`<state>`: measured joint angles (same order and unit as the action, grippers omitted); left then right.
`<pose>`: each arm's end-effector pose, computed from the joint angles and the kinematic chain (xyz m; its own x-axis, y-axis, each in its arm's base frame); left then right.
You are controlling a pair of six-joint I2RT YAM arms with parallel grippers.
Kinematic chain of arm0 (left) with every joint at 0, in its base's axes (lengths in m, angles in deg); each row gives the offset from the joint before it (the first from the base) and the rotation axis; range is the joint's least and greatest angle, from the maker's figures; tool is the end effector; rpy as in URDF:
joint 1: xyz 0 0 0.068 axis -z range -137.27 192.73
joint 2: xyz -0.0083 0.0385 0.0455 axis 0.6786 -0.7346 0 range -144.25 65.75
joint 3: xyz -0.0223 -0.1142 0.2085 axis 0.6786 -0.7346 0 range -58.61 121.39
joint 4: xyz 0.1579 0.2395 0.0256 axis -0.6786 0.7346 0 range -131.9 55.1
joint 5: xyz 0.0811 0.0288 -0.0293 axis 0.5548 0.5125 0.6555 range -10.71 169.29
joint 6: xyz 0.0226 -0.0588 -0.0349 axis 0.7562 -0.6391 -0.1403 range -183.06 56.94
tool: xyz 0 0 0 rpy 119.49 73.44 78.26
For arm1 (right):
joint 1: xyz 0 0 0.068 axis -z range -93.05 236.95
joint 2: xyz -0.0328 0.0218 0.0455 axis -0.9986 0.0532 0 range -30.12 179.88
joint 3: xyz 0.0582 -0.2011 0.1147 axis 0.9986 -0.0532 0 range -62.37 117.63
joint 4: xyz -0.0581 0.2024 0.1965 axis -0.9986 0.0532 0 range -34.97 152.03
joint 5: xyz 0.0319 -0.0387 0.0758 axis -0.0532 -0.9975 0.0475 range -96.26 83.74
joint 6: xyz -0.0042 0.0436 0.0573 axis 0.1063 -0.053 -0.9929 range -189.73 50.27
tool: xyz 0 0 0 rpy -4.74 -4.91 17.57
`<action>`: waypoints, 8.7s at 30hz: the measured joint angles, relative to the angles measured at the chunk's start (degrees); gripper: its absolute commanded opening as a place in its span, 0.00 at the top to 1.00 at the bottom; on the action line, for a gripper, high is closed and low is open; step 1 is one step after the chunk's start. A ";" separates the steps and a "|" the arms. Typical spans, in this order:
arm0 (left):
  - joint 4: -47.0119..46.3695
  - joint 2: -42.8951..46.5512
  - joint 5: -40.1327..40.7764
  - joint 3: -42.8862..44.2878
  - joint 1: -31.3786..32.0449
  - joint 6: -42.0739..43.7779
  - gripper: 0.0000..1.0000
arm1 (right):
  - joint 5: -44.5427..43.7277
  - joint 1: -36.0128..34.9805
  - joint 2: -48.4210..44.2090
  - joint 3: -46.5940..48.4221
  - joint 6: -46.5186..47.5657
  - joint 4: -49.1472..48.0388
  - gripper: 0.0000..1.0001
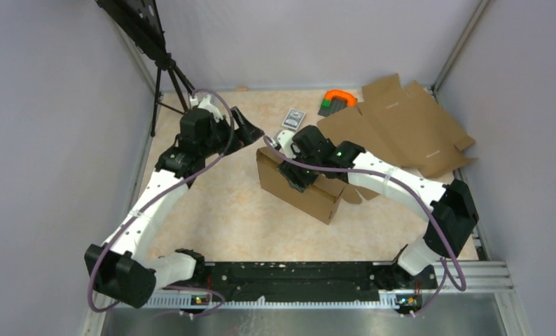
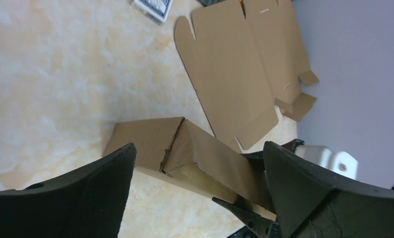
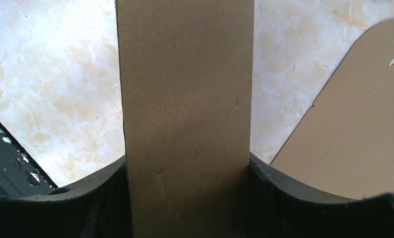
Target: Fold the paper box
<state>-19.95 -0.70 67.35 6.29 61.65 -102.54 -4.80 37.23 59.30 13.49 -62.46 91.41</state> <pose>0.3032 -0.1169 0.3231 -0.6070 -0.4495 -0.6553 0.1435 0.7491 -0.6468 0.2466 0.2934 0.2341 -0.3930 -0.6595 -0.6408 -0.8297 0.5548 -0.0622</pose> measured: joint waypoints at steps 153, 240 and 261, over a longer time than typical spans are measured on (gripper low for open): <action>2.21 5.60 -21.66 -11.65 -9.33 0.96 0.31 | 2.67 -0.09 -4.61 3.52 -2.05 3.23 0.01; -20.81 -11.87 -28.72 -11.37 10.51 -4.11 1.00 | -7.54 0.09 -48.46 -37.73 -34.99 -0.83 1.00; -20.00 -12.00 -28.74 -11.21 10.62 -4.09 1.00 | -8.09 0.13 -45.77 -31.61 -32.61 -5.53 1.00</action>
<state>-39.95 -12.70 38.61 -4.92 72.27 -106.63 -12.89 37.37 13.54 -18.12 -95.08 85.89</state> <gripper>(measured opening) 0.001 0.002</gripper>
